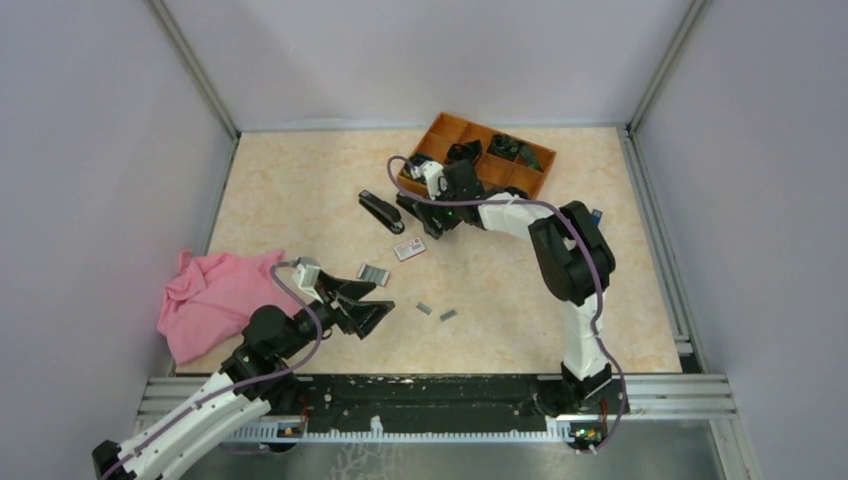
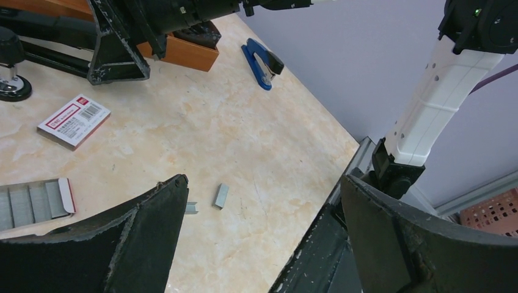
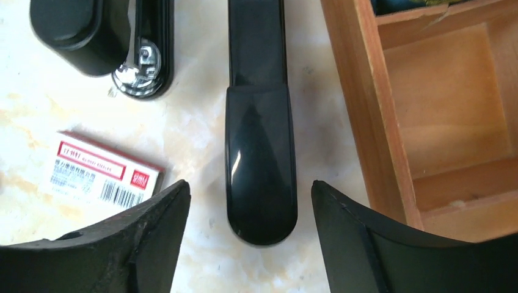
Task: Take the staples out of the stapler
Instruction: Place the stapler at the center of the board, then pick up the stapler from the center of the board.
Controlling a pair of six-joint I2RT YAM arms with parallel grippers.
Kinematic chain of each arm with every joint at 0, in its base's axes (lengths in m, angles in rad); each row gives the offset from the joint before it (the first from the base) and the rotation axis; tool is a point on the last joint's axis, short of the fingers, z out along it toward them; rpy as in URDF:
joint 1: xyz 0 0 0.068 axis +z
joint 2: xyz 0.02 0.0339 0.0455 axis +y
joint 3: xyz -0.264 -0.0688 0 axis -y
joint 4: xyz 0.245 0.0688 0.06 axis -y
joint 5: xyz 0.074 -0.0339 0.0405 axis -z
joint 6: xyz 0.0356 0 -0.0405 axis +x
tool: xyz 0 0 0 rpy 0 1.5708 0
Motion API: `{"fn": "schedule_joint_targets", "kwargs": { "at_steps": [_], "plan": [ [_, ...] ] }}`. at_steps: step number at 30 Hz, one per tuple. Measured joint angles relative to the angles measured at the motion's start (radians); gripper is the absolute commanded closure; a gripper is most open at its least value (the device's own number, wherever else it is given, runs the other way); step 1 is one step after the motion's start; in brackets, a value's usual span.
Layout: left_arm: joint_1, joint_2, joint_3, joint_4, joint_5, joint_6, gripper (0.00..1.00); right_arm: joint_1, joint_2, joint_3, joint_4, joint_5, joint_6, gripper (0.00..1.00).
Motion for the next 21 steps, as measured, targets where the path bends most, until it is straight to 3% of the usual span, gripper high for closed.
{"fn": "schedule_joint_targets", "kwargs": {
  "at_steps": [5,10,13,17,21],
  "plan": [
    [0.0,-0.012,-0.029,0.074,0.04,-0.038,0.01,-0.003,-0.094,0.002,-0.141,-0.031,-0.007,0.21],
    [0.0,-0.011,-0.087,0.201,0.068,-0.072,0.01,-0.06,-0.423,-0.083,-0.259,-0.2,-0.042,0.14],
    [0.0,0.005,-0.127,0.269,0.075,-0.084,0.01,-0.186,-0.681,-0.175,-0.283,-0.303,-0.051,0.09],
    [0.0,0.071,-0.134,0.328,0.076,-0.073,0.01,-0.431,-0.927,-0.336,-0.252,-0.325,-0.023,0.07],
    [0.0,0.171,-0.134,0.375,0.075,-0.047,0.01,-0.625,-0.963,-0.418,-0.256,-0.266,0.051,0.08]
  ]
}}
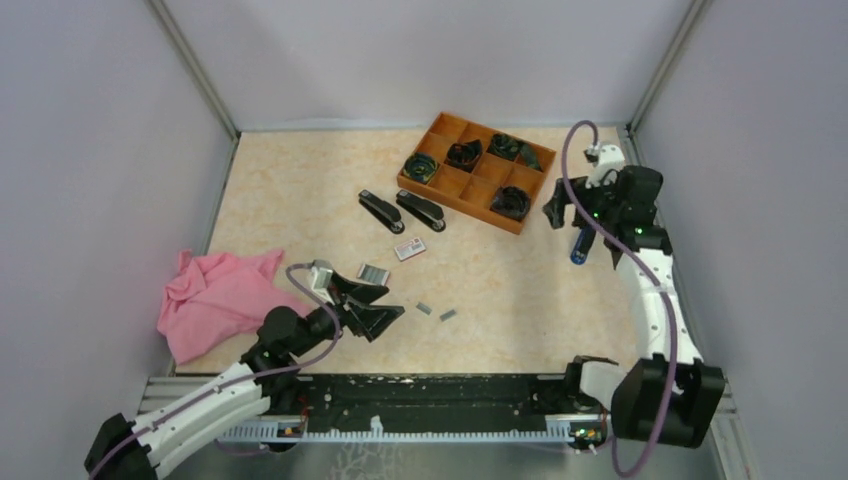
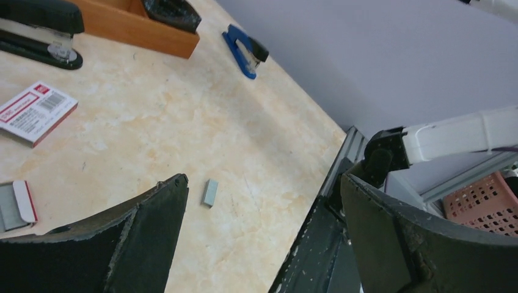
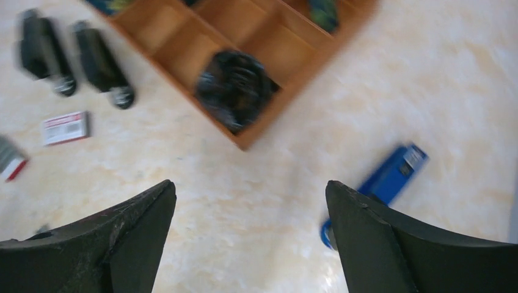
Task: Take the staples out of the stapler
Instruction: Pick up the stapler from the center of the board.
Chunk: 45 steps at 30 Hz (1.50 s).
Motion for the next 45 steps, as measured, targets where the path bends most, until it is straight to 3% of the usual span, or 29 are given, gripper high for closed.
{"fn": "schedule_joint_targets", "kwargs": {
  "at_steps": [5,12,16,20,24,31,35,40,45],
  "plan": [
    [0.0,0.126,0.0,0.04,0.0,0.025,0.01,-0.156,0.154,-0.005,-0.029,0.22,0.131,0.09],
    [0.0,0.208,0.0,0.074,-0.003,0.045,0.01,-0.166,0.318,-0.005,-0.051,0.441,0.24,0.15],
    [0.0,0.221,0.0,0.088,-0.009,0.052,0.01,-0.154,0.392,-0.005,-0.051,0.506,0.277,0.35],
    [0.0,0.231,0.0,0.102,-0.01,0.053,0.01,-0.126,0.456,-0.004,-0.052,0.551,0.291,0.38],
    [0.0,0.234,0.0,0.106,-0.009,0.053,0.01,-0.082,0.478,-0.004,-0.053,0.579,0.292,0.6],
    [0.0,0.234,0.0,0.107,-0.008,0.05,0.01,-0.068,0.478,-0.002,-0.051,0.595,0.293,0.78],
    [0.0,0.234,0.0,0.107,-0.001,0.037,0.01,-0.067,0.479,0.001,-0.054,0.595,0.29,0.73],
    [0.0,0.226,0.0,0.108,0.014,0.01,0.01,-0.068,0.492,0.015,-0.064,0.589,0.275,0.58],
    [0.0,0.211,0.0,0.116,0.029,-0.014,0.01,-0.067,0.5,0.017,-0.065,0.586,0.257,0.57]
  ]
}}
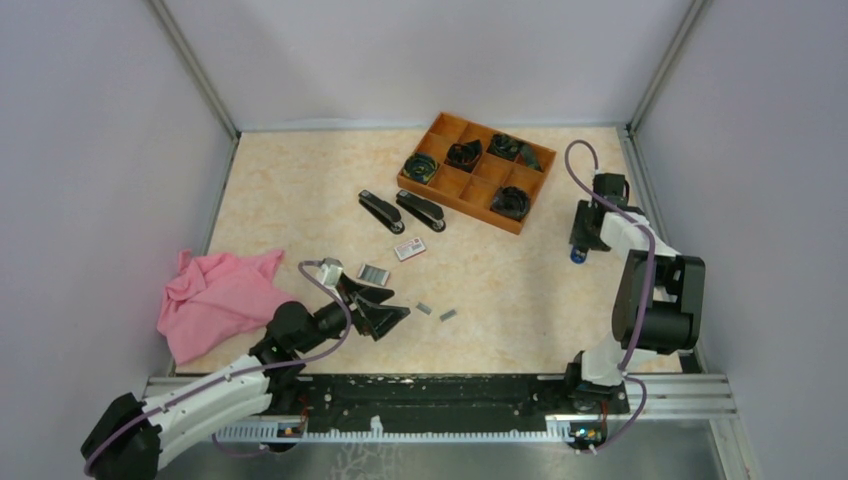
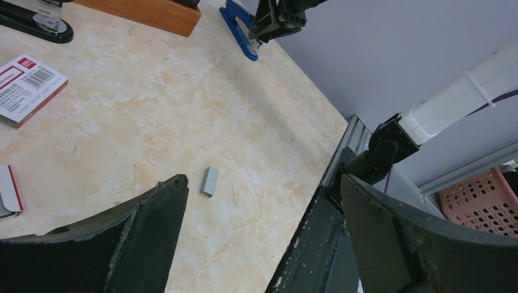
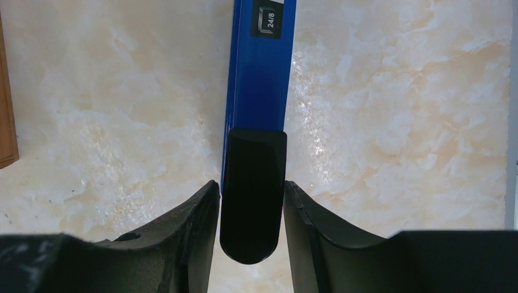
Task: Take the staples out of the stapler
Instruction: Pick up the stapler from the center of the board, then unload the staple at the center of the board.
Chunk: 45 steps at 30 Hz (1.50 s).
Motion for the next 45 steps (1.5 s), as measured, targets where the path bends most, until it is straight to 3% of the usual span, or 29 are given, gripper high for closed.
{"fn": "schedule_joint_targets", "kwargs": {
  "at_steps": [5,10,16,23,37,45],
  "plan": [
    [0.0,-0.015,0.0,0.006,0.009,-0.024,0.01,0.0,0.003,0.0,0.0,0.0,-0.012,0.68],
    [0.0,-0.018,-0.007,0.025,0.018,-0.049,0.01,0.0,0.002,0.0,0.0,-0.007,-0.026,1.0],
    [0.0,0.0,-0.01,0.094,0.05,-0.077,0.01,0.0,-0.056,-0.002,-0.04,-0.064,-0.057,1.0],
    [0.0,0.109,-0.01,0.268,0.099,-0.111,0.02,-0.016,-0.272,-0.018,-0.067,-0.225,-0.113,1.0],
    [0.0,0.463,0.029,0.531,0.17,-0.026,0.01,-0.056,-0.51,-0.078,-0.062,-0.837,-0.169,1.0],
    [0.0,0.781,0.167,0.801,0.177,-0.014,0.01,0.004,-0.516,-0.182,0.133,-1.176,-0.047,1.0]
  ]
}}
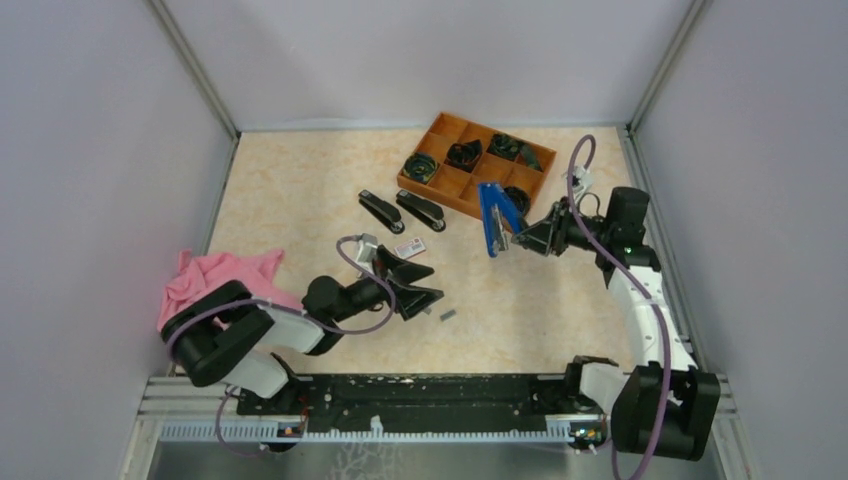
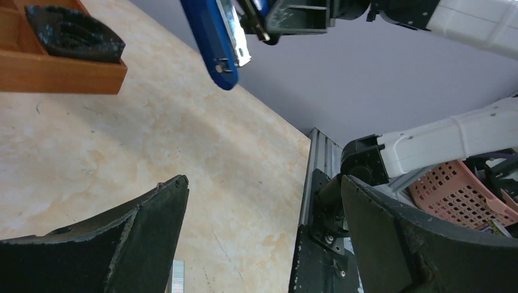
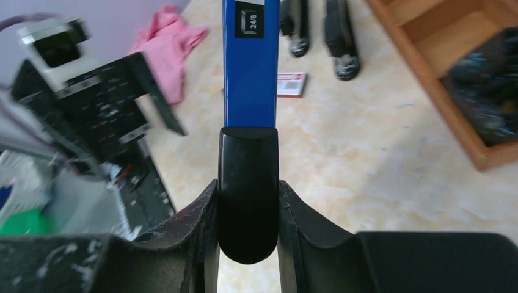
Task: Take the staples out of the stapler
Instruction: Unload the staple at the center of the board.
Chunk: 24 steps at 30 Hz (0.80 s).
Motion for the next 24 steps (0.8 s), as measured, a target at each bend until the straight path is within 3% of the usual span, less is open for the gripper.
{"fn": "schedule_joint_targets", "kwargs": {
  "at_steps": [7,18,24],
  "plan": [
    [0.0,0.236,0.158,0.041,0.001,-0.079,0.01,0.077,0.003,-0.066,0.208,-0.146,0.155,1.0],
    [-0.006,0.322,0.354,0.043,0.011,-0.137,0.01,0.167,0.013,-0.077,0.336,-0.217,0.217,1.0],
    [-0.006,0.328,0.388,0.044,0.012,-0.147,0.18,0.203,0.02,-0.083,0.359,-0.239,0.228,1.0]
  ]
}}
